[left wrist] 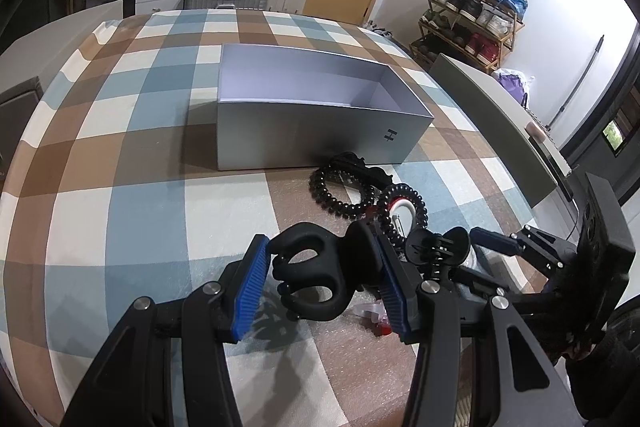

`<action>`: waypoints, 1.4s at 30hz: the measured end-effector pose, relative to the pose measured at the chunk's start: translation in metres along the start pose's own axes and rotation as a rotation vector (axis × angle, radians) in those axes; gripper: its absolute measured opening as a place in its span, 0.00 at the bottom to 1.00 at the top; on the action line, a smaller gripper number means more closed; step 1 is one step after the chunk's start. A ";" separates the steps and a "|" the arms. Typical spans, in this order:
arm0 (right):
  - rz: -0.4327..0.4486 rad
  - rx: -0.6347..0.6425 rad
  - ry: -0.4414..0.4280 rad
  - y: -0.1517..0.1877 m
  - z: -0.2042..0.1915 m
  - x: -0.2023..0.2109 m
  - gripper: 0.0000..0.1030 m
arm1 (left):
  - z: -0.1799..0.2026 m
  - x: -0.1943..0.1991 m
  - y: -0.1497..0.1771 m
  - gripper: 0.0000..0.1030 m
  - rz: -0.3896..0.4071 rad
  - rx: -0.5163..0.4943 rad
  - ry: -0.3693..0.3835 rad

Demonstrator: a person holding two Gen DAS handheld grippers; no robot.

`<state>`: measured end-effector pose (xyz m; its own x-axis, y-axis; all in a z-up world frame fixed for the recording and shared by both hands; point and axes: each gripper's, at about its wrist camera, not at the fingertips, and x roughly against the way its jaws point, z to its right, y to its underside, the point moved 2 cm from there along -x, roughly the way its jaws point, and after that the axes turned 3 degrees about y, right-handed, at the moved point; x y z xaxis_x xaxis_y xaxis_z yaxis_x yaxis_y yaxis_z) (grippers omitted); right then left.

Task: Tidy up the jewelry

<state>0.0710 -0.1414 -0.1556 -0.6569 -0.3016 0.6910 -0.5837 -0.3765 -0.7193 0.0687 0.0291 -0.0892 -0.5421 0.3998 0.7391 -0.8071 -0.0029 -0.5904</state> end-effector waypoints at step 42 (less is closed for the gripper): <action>0.106 -0.272 -0.387 -0.167 0.041 -0.054 0.40 | -0.009 -0.041 -0.105 0.45 0.056 -0.070 -0.008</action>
<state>0.2234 -0.0981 -0.0699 -0.5240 -0.6488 0.5518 -0.6610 -0.0988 -0.7438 0.1771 0.0211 -0.0602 -0.5884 0.3931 0.7066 -0.7570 0.0391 -0.6522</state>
